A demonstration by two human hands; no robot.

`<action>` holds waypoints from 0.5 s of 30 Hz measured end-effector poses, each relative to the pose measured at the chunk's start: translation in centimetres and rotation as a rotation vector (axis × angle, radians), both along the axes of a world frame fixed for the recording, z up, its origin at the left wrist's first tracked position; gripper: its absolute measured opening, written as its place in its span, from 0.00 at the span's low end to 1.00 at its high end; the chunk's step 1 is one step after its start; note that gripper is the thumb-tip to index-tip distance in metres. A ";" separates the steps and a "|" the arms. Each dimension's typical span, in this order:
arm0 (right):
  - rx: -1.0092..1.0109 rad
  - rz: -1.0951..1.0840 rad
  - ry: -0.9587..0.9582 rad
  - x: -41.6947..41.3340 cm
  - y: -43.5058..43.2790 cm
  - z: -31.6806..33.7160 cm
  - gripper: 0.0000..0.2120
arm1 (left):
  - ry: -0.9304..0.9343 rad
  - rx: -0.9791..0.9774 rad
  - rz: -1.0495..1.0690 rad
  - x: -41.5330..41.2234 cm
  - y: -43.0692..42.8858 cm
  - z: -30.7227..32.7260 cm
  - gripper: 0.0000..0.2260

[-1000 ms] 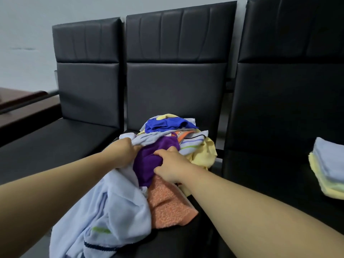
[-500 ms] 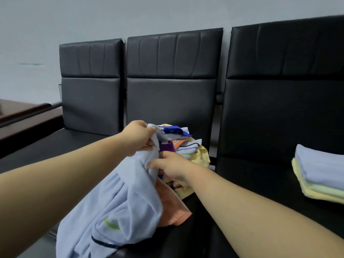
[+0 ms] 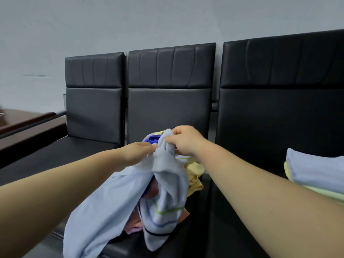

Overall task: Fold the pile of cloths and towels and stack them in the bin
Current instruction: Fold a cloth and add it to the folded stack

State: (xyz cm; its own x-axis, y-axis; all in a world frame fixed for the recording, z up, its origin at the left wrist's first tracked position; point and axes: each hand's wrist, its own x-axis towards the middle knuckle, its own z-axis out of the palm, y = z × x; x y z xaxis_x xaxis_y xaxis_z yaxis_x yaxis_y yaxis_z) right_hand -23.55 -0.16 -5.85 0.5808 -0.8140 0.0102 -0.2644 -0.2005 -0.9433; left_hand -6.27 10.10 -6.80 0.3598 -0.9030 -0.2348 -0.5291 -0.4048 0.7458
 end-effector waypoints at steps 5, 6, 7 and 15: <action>0.045 -0.009 -0.091 -0.4 -0.7 1.1 0.12 | 0.012 -0.058 -0.076 1.4 1.3 -0.3 0.11; 0.055 -0.016 -0.100 -0.5 -0.7 1.1 0.13 | 0.042 -0.074 -0.061 1.4 1.4 -0.1 0.10; 0.063 -0.032 -0.110 -0.5 -0.9 0.7 0.12 | 0.086 -0.089 -0.045 1.3 1.3 0.1 0.10; 0.199 0.015 0.002 -1.8 0.7 0.1 0.07 | 0.239 -0.368 0.167 -0.1 -0.7 4.2 0.12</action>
